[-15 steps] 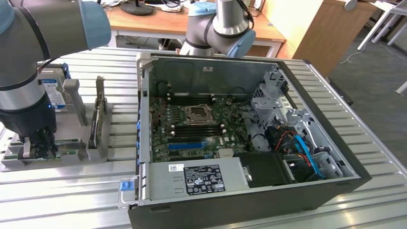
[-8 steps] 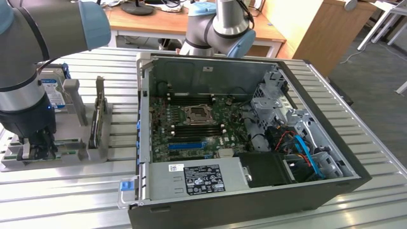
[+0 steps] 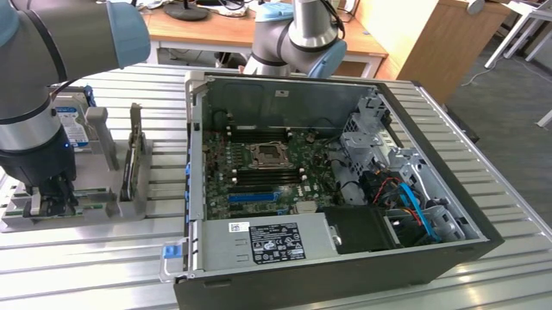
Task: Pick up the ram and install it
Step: 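Pick up the ram and move it above insertion slot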
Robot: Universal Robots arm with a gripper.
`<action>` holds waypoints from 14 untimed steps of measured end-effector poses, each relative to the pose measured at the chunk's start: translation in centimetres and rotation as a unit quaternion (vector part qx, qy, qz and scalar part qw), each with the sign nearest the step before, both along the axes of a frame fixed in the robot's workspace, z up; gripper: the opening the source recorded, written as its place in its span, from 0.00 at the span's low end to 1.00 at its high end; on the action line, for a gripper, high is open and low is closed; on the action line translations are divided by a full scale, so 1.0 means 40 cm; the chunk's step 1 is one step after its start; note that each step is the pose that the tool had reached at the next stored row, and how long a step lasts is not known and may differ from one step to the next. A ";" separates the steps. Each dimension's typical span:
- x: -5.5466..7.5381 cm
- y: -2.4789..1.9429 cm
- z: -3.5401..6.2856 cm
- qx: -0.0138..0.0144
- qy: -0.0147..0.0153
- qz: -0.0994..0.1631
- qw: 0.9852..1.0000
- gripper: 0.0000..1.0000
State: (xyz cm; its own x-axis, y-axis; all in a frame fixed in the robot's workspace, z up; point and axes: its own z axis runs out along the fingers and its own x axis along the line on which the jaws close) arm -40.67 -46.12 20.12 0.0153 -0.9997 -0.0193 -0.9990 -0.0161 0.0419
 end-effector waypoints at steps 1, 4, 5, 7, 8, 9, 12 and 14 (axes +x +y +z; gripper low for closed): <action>0.000 0.000 0.000 0.000 0.000 0.000 1.000 0.21; 0.000 0.002 0.000 0.000 0.000 0.000 1.000 0.21; 0.000 0.002 0.000 0.000 0.000 0.000 1.000 0.21; 0.000 0.003 0.000 0.000 0.000 0.000 1.000 0.21; 0.000 0.004 0.000 0.000 0.000 0.000 1.000 0.21; 0.000 0.004 0.000 0.000 0.000 0.000 1.000 0.21; 0.000 0.006 0.000 0.000 0.000 0.000 1.000 0.21; 0.000 0.007 0.000 0.000 0.000 0.000 1.000 0.21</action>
State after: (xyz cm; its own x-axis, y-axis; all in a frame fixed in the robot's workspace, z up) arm -40.67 -45.85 20.12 0.0152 -0.9997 -0.0194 -0.9990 -0.0160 0.0412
